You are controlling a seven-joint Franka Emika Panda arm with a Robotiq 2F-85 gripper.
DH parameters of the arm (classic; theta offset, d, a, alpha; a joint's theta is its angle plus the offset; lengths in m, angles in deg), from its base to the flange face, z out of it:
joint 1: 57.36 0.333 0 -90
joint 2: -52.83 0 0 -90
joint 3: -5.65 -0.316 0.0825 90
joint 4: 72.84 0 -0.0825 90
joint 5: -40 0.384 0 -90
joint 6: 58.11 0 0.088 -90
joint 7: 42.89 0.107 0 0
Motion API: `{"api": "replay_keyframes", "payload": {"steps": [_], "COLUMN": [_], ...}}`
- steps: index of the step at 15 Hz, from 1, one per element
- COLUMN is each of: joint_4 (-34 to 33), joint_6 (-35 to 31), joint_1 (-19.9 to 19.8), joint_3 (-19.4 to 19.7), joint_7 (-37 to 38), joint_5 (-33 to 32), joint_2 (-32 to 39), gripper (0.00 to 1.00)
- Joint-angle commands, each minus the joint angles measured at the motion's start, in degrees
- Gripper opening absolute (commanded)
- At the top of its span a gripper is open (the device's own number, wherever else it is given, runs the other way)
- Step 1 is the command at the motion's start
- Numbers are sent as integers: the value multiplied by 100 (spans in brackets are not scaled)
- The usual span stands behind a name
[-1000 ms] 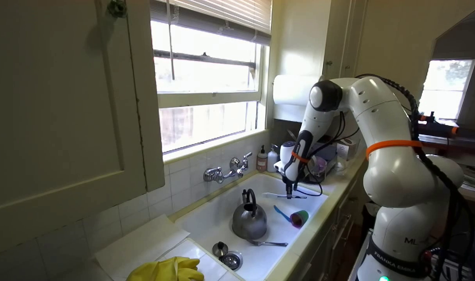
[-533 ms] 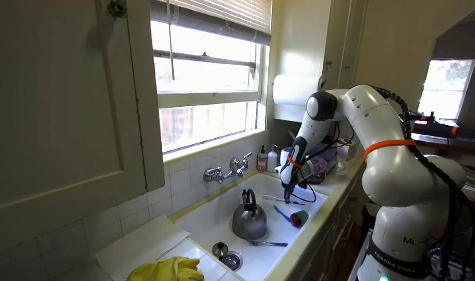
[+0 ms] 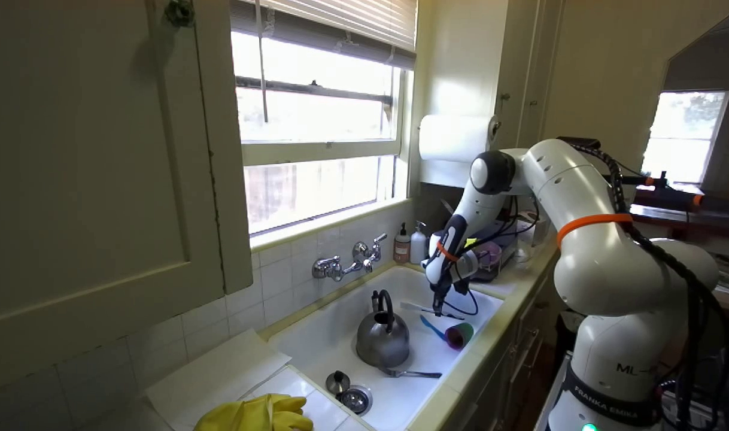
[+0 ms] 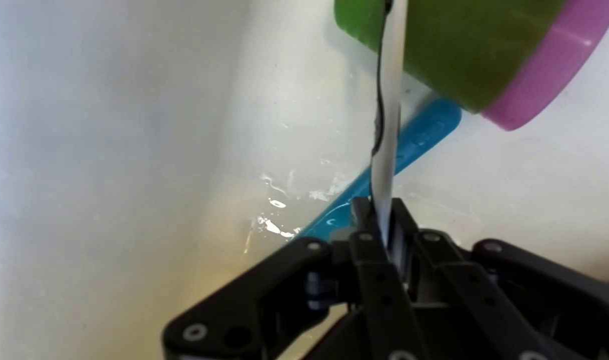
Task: Pick up the white thing to stir inside the kettle
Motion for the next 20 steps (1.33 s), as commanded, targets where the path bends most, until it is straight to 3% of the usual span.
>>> {"api": "replay_keyframes", "payload": {"steps": [1,2,8,11,16,20], "joint_4": [-300,-309,-252,-30,237,426], "joint_6": [227,240,395,591,1084,855], "joint_1": [-87,-79,48,-12,17,236], "joint_3": [-115,-114,-26,-158,-230,-68], "joint_7": [-240,-232,-106,-143,-21,106], "joint_5": [194,205,240,353,735,797], "joint_2": [190,195,77,-182,-672,-969], "gripper": [36,36,79,99,100,100]}}
